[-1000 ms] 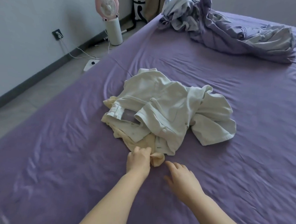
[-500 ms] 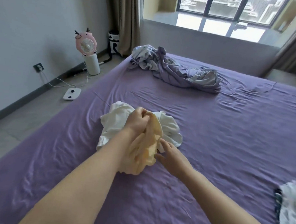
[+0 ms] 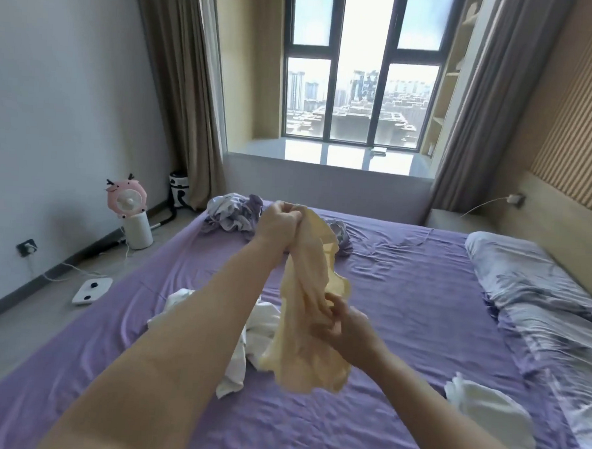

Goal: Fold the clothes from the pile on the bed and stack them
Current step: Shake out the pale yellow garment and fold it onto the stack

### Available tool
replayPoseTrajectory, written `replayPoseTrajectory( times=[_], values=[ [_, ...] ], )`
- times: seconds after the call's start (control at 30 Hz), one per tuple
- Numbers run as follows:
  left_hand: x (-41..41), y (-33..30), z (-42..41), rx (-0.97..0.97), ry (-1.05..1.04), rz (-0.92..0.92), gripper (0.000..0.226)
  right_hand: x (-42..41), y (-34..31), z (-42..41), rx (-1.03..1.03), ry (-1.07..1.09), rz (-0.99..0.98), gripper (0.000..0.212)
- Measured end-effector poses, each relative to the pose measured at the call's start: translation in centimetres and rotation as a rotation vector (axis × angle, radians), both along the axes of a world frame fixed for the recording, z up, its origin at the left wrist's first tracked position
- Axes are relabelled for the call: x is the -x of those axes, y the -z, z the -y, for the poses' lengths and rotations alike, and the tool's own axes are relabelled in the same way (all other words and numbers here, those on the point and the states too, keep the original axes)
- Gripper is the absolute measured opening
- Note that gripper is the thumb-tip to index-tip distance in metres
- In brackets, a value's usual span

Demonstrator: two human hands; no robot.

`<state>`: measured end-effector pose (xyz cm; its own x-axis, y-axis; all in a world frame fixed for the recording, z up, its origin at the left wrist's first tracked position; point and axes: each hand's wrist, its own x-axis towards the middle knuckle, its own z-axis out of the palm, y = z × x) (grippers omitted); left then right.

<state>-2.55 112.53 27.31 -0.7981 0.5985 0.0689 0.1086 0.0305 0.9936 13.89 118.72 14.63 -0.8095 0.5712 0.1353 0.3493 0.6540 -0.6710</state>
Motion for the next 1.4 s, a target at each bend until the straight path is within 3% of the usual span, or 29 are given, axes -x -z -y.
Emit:
replayPoseTrajectory(
  times=[0.07,0.1,0.17,0.27,0.37,0.53,0.67,0.8,0.87,0.93,1.0,1.03,1.1,1.17,1.2,1.23,1.27,1.3,1.33,1.4],
  values=[
    [-1.3,-1.8,-0.4,0.007,-0.026,-0.038,0.012,-1.8,-1.3,-0.6,-0.168,0.006,-0.01,0.013],
    [-1.8,-2.6,-0.4,-0.004,-0.044,-0.047,0.011,-2.7,-2.1,-1.1,-0.15,0.024,-0.034,0.013],
    [-2.3,-3.9,-0.1,-0.031,-0.093,-0.033,0.009,-4.4,-3.8,-2.5,0.007,0.073,-0.129,0.007],
    [-2.8,-5.0,0.7,-0.101,-0.128,0.113,0.025,-6.6,-6.6,-4.2,0.224,0.087,-0.304,0.004],
    [-4.0,-4.6,1.4,-0.119,0.024,0.197,0.037,-7.5,-8.7,-4.6,0.378,0.048,-0.422,0.011],
    [-7.3,-1.8,1.6,0.027,0.343,0.067,0.036,-6.9,-10.5,-4.2,0.554,0.02,-0.432,0.012],
    [-10.1,0.7,1.2,0.111,0.51,-0.034,0.018,-6.5,-11.1,-3.7,0.521,0.044,-0.42,0.013],
    [-11.1,2.0,0.6,0.139,0.559,-0.114,0.018,-6.7,-12.0,-4.1,0.396,0.159,-0.469,0.008],
    [-11.6,1.9,0.3,0.171,0.551,-0.15,0.028,-7.0,-12.8,-4.5,0.344,0.194,-0.471,0.009],
    [-11.5,1.9,-0.1,0.177,0.574,-0.22,0.055,-7.2,-13.7,-4.8,0.308,0.217,-0.471,0.011],
    [-11.7,1.5,-0.6,0.159,0.672,-0.167,0.086,-7.5,-14.4,-5.1,0.298,0.242,-0.485,0.01],
    [-12.2,1.1,-0.4,0.142,0.706,-0.185,0.09,-7.6,-14.7,-5.2,0.311,0.257,-0.492,0.01],
    [-12.7,1.0,-1.5,-0.011,0.562,-0.379,0.061,-7.7,-15.1,-5.4,0.344,0.283,-0.509,0.01],
    [-12.4,1.2,-1.3,-0.094,0.382,-1.1,0.023,-7.7,-15.6,-5.7,0.383,0.3,-0.53,0.011],
    [-12.9,1.3,-1.1,-0.076,0.271,-1.289,0.022,-7.7,-15.8,-5.7,0.4,0.308,-0.536,0.011],
    [-12.9,0.8,-1.1,-0.069,0.24,-1.254,0.025,-7.8,-16.1,-5.7,0.408,0.318,-0.534,0.013],
    [-12.2,0.1,-0.9,-0.013,0.344,-1.047,0.028,-7.9,-16.3,-5.7,0.408,0.327,-0.527,0.014],
    [-12.2,-0.4,-0.5,0.024,0.577,-0.64,0.036,-8.0,-16.4,-5.7,0.401,0.335,-0.518,0.016],
    [-12.9,-0.5,-0.3,-0.004,0.652,-0.304,0.054,-8.1,-16.5,-5.7,0.391,0.342,-0.512,0.016],
    [-12.5,1.0,-0.1,0.044,0.708,-0.158,0.073,-8.2,-16.5,-5.6,0.386,0.353,-0.521,0.015]
  ],
)
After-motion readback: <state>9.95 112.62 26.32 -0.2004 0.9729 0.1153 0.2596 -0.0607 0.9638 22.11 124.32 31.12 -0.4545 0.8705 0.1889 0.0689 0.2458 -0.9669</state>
